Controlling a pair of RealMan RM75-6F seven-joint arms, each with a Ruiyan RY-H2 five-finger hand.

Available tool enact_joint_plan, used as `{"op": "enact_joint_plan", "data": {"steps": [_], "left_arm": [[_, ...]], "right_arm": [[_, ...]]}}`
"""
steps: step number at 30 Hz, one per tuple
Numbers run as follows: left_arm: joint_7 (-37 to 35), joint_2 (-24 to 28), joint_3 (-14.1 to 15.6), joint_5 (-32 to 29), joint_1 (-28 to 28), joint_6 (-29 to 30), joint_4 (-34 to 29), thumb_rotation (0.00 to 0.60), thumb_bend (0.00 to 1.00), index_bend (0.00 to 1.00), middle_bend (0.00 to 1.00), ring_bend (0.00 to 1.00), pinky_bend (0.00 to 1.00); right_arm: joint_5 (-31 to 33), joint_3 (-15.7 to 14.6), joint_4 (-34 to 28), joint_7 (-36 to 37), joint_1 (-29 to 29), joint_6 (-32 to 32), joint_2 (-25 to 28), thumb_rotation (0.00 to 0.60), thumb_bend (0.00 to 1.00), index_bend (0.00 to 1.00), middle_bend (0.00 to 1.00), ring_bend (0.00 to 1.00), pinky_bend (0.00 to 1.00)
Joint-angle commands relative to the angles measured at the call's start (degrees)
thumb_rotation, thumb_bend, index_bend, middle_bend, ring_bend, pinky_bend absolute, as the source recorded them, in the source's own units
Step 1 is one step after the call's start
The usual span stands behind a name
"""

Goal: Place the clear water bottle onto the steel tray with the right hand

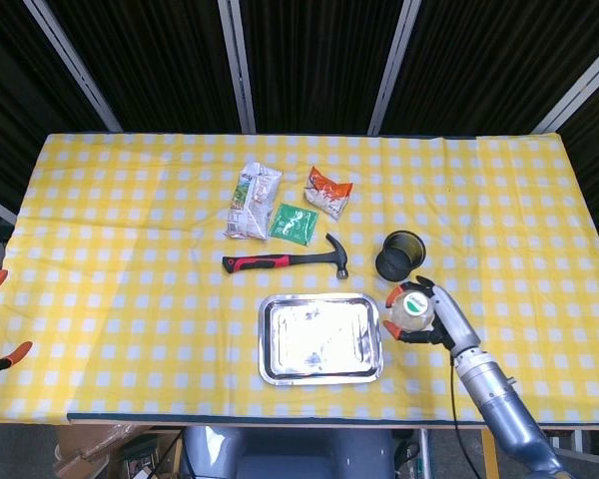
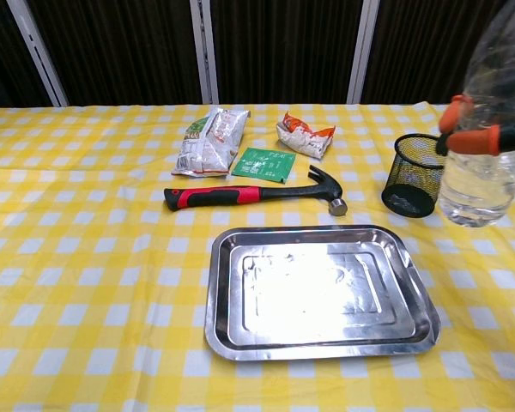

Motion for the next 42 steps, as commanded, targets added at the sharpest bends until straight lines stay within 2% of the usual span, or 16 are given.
{"op": "enact_joint_plan", "data": {"steps": [1, 9, 15, 22, 26, 30, 34, 38, 42], "left_arm": [[0.47, -0.15, 0.05, 0.04, 0.00, -0.01, -0.19, 0.600, 0.19, 0.05, 0.00, 0.00, 0.00], [1.49, -0.36, 0.03, -0.43, 0.02, -0.27, -0.84, 0.600, 0.19, 0.05, 0.00, 0.00, 0.00], [1.05, -0.16, -0.05, -0.46, 0.11, -0.09, -0.89, 0.600, 0.19, 0.05, 0.00, 0.00, 0.00], [-0.94, 0.48, -0.25, -0.76, 0.36, 0.20, -0.56, 0.600, 0.19, 0.05, 0.00, 0.00, 0.00], [-1.51, 0.69, -0.21, -0.90, 0.18, -0.35, -0.36, 0.600, 0.19, 0.05, 0.00, 0.00, 0.00], [-1.99, 0.90, -0.19, -1.23, 0.04, -0.96, -0.25, 0.600, 0.19, 0.05, 0.00, 0.00, 0.00], [-2.36, 1.07, -0.32, -1.55, -0.05, -1.23, -0.11, 0.600, 0.19, 0.05, 0.00, 0.00, 0.00], [-2.41, 1.09, -0.32, -1.64, -0.10, -1.40, -0.09, 0.600, 0.19, 0.05, 0.00, 0.00, 0.00], [-1.82, 0.96, -0.27, -1.70, -0.20, -1.62, -0.17, 0.600, 0.19, 0.05, 0.00, 0.00, 0.00]], "right_arm": [[-2.61, -1.26, 4.18, 9.31, -4.53, -2.26, 4.68, 0.600, 1.00, 0.88, 0.68, 0.31, 0.00], [-13.41, -2.71, 13.87, 26.79, -9.27, -4.88, 8.12, 0.600, 1.00, 0.88, 0.68, 0.31, 0.00], [-17.27, -2.75, 13.71, 28.04, -8.13, -5.01, 6.58, 0.600, 1.00, 0.88, 0.68, 0.31, 0.00], [-14.83, -2.13, 8.24, 19.11, -3.78, -5.60, -0.75, 0.600, 1.00, 0.88, 0.68, 0.31, 0.00], [-11.12, -1.73, 5.68, 10.75, -0.29, -5.09, -8.22, 0.600, 1.00, 0.88, 0.68, 0.31, 0.00], [-3.91, -0.41, 4.99, 1.58, 4.72, -4.55, -16.89, 0.600, 1.00, 0.88, 0.68, 0.31, 0.00], [2.97, 0.61, 5.20, -4.76, 8.37, -3.08, -22.78, 0.600, 1.00, 0.88, 0.68, 0.31, 0.00], [7.22, 0.82, 5.30, -7.78, 9.55, -1.09, -25.51, 0.600, 1.00, 0.88, 0.68, 0.31, 0.00], [8.36, 0.64, 5.73, -6.14, 8.06, -0.71, -23.94, 0.600, 1.00, 0.88, 0.68, 0.31, 0.00]]}}
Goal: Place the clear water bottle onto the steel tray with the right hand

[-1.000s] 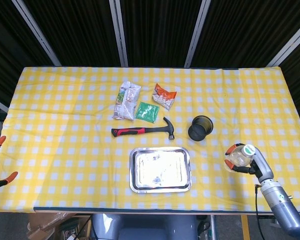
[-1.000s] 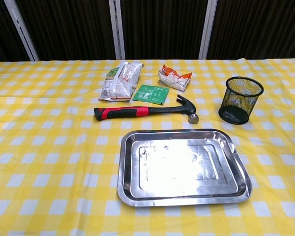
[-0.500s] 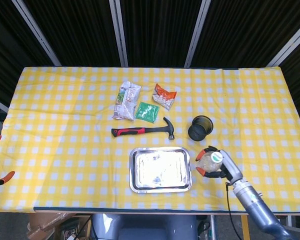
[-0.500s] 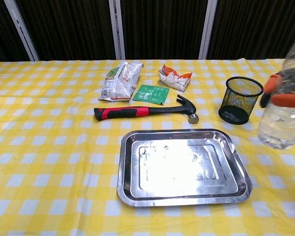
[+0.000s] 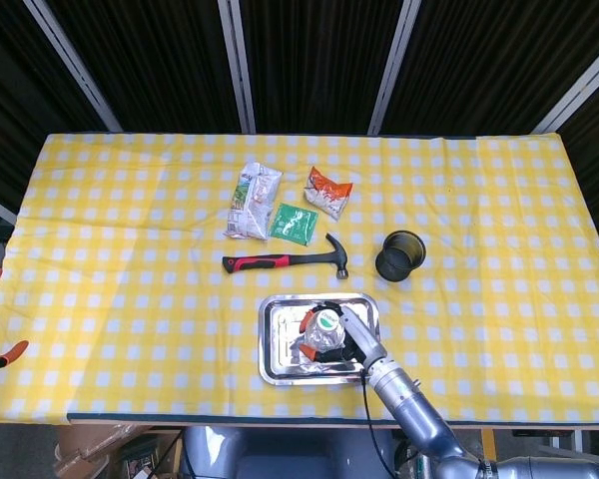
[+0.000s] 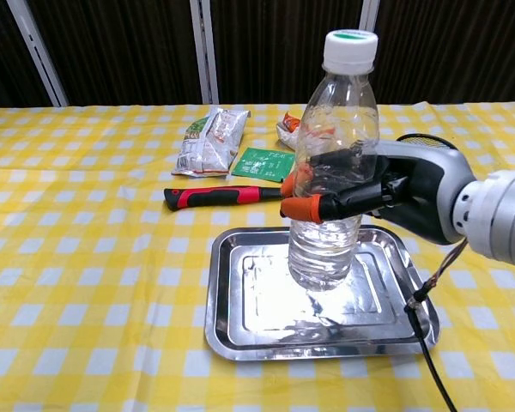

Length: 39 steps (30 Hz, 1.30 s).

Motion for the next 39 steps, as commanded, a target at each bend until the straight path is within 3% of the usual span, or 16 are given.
{"op": "enact_joint_plan", "data": {"steps": [1, 5, 11, 13, 18, 22, 26, 32, 39], "left_arm": [[0.39, -0.11, 0.04, -0.04, -0.07, -0.15, -0.09, 0.600, 0.19, 0.05, 0.00, 0.00, 0.00], [0.87, -0.21, 0.02, -0.20, -0.09, -0.24, -0.28, 0.600, 0.19, 0.05, 0.00, 0.00, 0.00], [1.27, -0.32, -0.11, -0.57, -0.04, -0.21, -0.49, 0.600, 0.19, 0.05, 0.00, 0.00, 0.00], [1.83, -0.49, 0.04, -0.35, -0.10, -0.32, -0.67, 0.600, 0.19, 0.05, 0.00, 0.00, 0.00], [3.24, -0.94, 0.20, -0.28, -0.29, -0.68, -1.01, 0.600, 0.19, 0.05, 0.00, 0.00, 0.00], [4.11, -1.24, 0.11, -0.64, -0.46, -1.00, -1.17, 0.600, 0.19, 0.05, 0.00, 0.00, 0.00], [4.46, -1.33, 0.06, -0.73, -0.50, -1.03, -1.19, 0.600, 0.19, 0.05, 0.00, 0.00, 0.00], [3.47, -1.00, -0.21, -1.10, -0.26, -0.60, -0.94, 0.600, 0.19, 0.05, 0.00, 0.00, 0.00], [2.60, -0.66, -0.14, -0.76, -0.36, -0.73, -0.68, 0.600, 0.19, 0.05, 0.00, 0.00, 0.00]], "right_arm": [[0.21, 0.02, 0.52, 1.34, -1.24, 0.63, 1.78, 0.600, 1.00, 0.88, 0.68, 0.31, 0.00], [-2.51, -0.37, 0.59, 5.35, -5.17, 0.81, 8.48, 0.600, 1.00, 0.88, 0.68, 0.31, 0.00], [-11.50, -3.09, 0.82, 14.87, -13.22, 0.73, 20.69, 0.600, 1.00, 0.88, 0.68, 0.31, 0.00], [-17.16, -4.67, 2.92, 21.05, -16.82, 1.15, 25.25, 0.600, 1.00, 0.88, 0.68, 0.31, 0.00], [-25.07, -6.71, 9.58, 33.56, -20.56, 1.39, 29.75, 0.600, 1.00, 0.88, 0.68, 0.31, 0.00], [-29.64, -7.78, 11.85, 38.74, -20.79, 1.28, 29.78, 0.600, 1.00, 0.88, 0.68, 0.31, 0.00], [-32.00, -7.82, 11.16, 39.10, -18.78, 0.02, 27.72, 0.600, 1.00, 0.88, 0.68, 0.31, 0.00], [-28.96, -5.70, 7.69, 32.03, -14.30, -2.28, 22.00, 0.600, 1.00, 0.88, 0.68, 0.31, 0.00], [-19.38, -3.43, 3.94, 18.74, -8.25, -4.37, 11.45, 0.600, 1.00, 0.88, 0.68, 0.31, 0.00]]}}
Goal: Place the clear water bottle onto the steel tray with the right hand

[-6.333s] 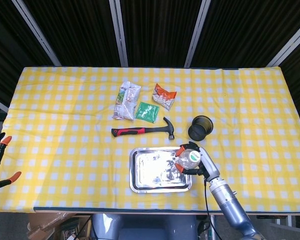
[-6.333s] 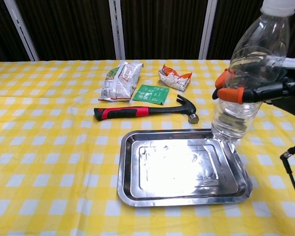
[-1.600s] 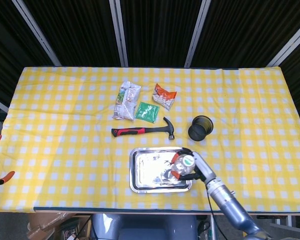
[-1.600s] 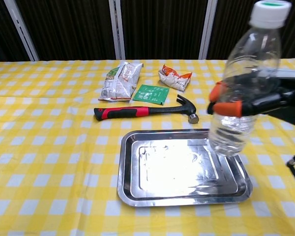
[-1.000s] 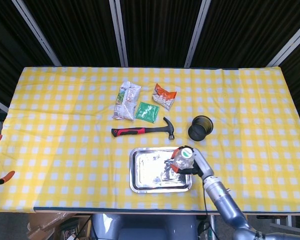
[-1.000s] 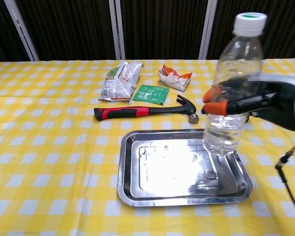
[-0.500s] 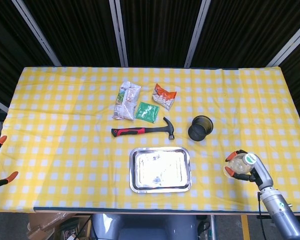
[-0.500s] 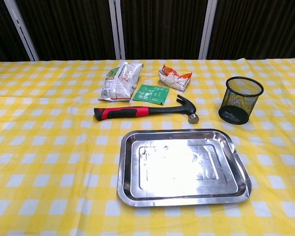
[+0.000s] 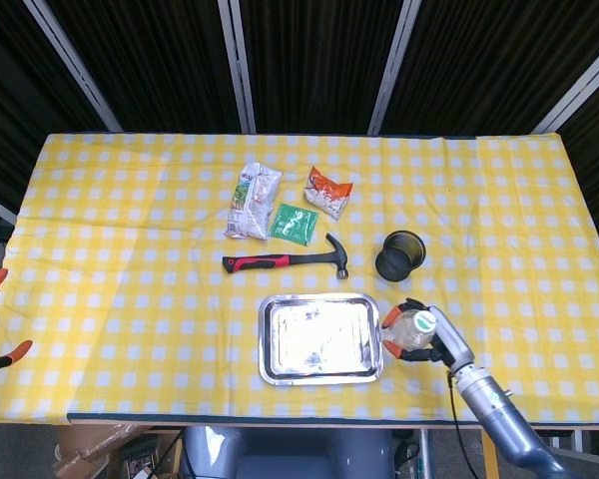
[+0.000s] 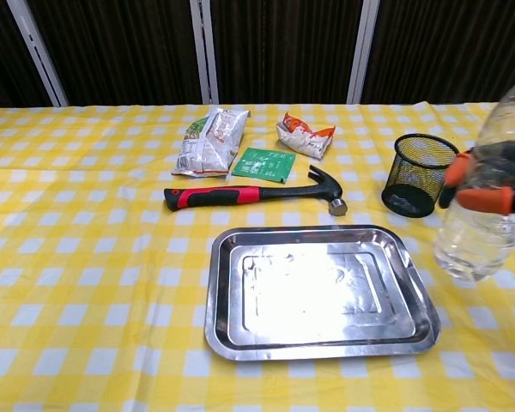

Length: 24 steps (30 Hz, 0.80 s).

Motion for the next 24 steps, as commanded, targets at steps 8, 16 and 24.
{"op": "enact_joint_plan", "data": {"steps": [8, 16, 24], "left_arm": [[-1.16, 0.40, -0.25, -0.23, 0.06, 0.17, 0.35, 0.600, 0.19, 0.05, 0.00, 0.00, 0.00], [-0.99, 0.36, -0.10, -0.04, -0.11, -0.16, 0.39, 0.600, 0.19, 0.05, 0.00, 0.00, 0.00], [-0.56, 0.21, -0.22, -0.48, -0.27, -0.55, 0.42, 0.600, 0.19, 0.05, 0.00, 0.00, 0.00]], "right_arm": [[16.85, 2.91, -3.31, -21.81, 10.01, 0.42, -16.43, 0.600, 1.00, 0.88, 0.68, 0.31, 0.00], [23.02, 4.04, 0.86, -27.17, 12.39, 3.87, -24.00, 0.600, 1.00, 0.88, 0.68, 0.31, 0.00], [21.17, 5.32, 4.34, -25.19, 11.17, 6.46, -26.22, 0.600, 1.00, 0.88, 0.68, 0.31, 0.00]]}}
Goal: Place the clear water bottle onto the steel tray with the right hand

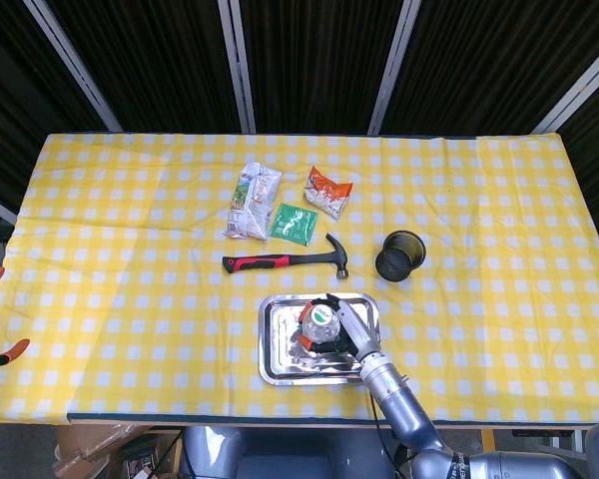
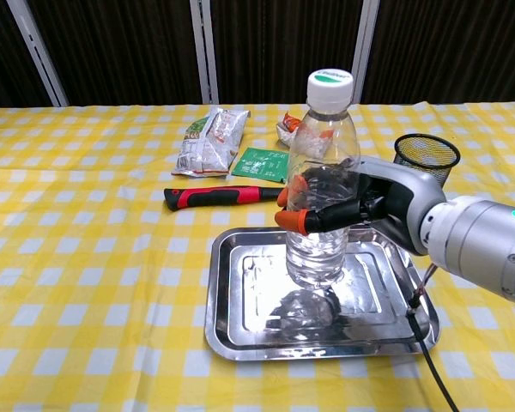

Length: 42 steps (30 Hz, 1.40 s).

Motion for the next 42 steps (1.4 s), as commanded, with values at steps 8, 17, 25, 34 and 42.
{"op": "enact_joint_plan", "data": {"steps": [8, 17, 25, 34, 42], "left_arm": [[0.60, -0.19, 0.01, -0.19, -0.12, -0.22, -0.10, 0.600, 0.19, 0.05, 0.00, 0.00, 0.00], [1.77, -0.55, 0.21, -0.01, -0.27, -0.46, -0.27, 0.600, 0.19, 0.05, 0.00, 0.00, 0.00], [1.70, -0.57, 0.04, -0.39, -0.37, -0.65, -0.10, 0.600, 0.19, 0.05, 0.00, 0.00, 0.00], [2.14, -0.71, 0.12, -0.30, -0.37, -0.58, -0.22, 0.600, 0.19, 0.05, 0.00, 0.00, 0.00], [2.51, -0.81, 0.17, -0.32, -0.40, -0.65, -0.29, 0.600, 0.19, 0.05, 0.00, 0.00, 0.00]], "right_arm": [[-4.21, -0.40, 2.43, 5.34, -2.56, -0.97, 1.20, 0.600, 1.00, 0.88, 0.68, 0.31, 0.00], [-6.10, -1.91, 6.20, 10.22, -3.89, -3.67, -0.27, 0.600, 1.00, 0.88, 0.68, 0.29, 0.00], [-8.59, -2.24, 8.19, 11.89, -4.45, -4.17, -1.09, 0.600, 1.00, 0.88, 0.68, 0.28, 0.00], [-11.32, -2.97, 8.39, 12.35, -4.56, -5.47, 0.03, 0.600, 0.55, 0.59, 0.48, 0.11, 0.00], [-14.65, -4.43, 7.84, 14.53, -3.16, -11.31, 3.23, 0.600, 0.26, 0.11, 0.15, 0.00, 0.00]]}}
